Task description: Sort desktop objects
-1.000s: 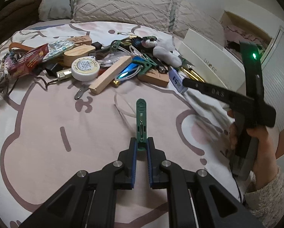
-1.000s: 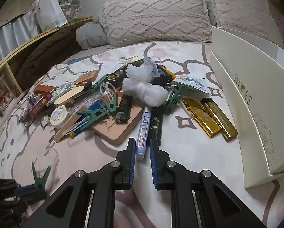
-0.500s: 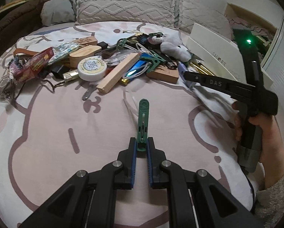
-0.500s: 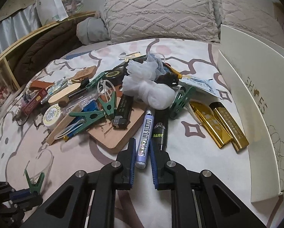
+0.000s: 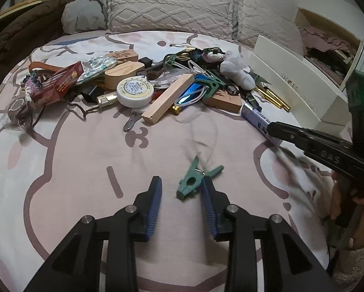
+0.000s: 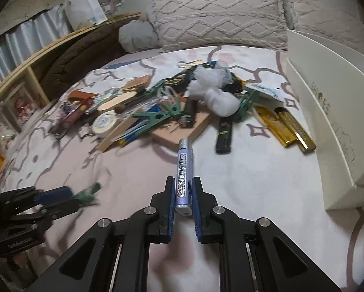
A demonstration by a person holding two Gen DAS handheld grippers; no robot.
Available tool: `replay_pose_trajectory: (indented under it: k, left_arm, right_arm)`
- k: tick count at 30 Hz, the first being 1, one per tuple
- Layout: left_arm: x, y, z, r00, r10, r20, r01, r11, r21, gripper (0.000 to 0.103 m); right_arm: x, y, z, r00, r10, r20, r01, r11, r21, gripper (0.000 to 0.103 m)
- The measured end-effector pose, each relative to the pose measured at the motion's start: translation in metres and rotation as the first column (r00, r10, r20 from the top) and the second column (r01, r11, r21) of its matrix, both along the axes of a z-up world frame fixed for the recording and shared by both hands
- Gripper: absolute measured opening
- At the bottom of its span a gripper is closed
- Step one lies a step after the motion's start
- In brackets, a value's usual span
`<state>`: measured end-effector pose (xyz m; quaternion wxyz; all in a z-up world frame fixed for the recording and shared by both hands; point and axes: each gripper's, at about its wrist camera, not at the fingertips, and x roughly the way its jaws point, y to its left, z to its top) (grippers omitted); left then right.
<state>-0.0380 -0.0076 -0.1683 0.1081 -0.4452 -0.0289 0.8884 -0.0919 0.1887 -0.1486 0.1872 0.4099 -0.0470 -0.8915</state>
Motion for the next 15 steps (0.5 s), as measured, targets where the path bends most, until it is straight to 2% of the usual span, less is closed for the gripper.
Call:
replay_pose_trajectory:
  k: [2,5,8,12,15]
  left_arm:
    - [0.000,0.000,-0.001,1.000,0.001,0.002,-0.001,1.000,-0.005,0.038]
    - [0.001,0.001,-0.001,1.000,-0.006,-0.002,0.006,1.000,-0.018,0.050]
    - [0.003,0.007,-0.001,0.999,-0.031,-0.007,0.031,0.999,-0.041,0.056]
    - [0.005,0.014,-0.003,0.998,-0.064,-0.013,0.063,0.992,-0.112,0.057]
    - [0.004,0.009,-0.003,0.998,-0.058,-0.008,0.056,0.991,-0.119,0.057]
  right_arm:
    - [0.004,-0.006,0.002,0.999,0.033,0.007,-0.033,0.999,-0.017,0.014]
    - [0.015,-0.018,0.003,0.994,0.104,0.016,-0.103,0.994,-0.035,0.014]
    - [0.021,-0.028,0.002,0.991,0.135,0.015,-0.135,0.991,-0.004,0.015]
    - [0.021,-0.035,-0.001,0.992,0.125,0.011,-0.125,0.988,0.092,0.015]
    - [0.020,-0.034,-0.005,0.992,0.125,0.022,-0.127,0.984,0.122,0.015]
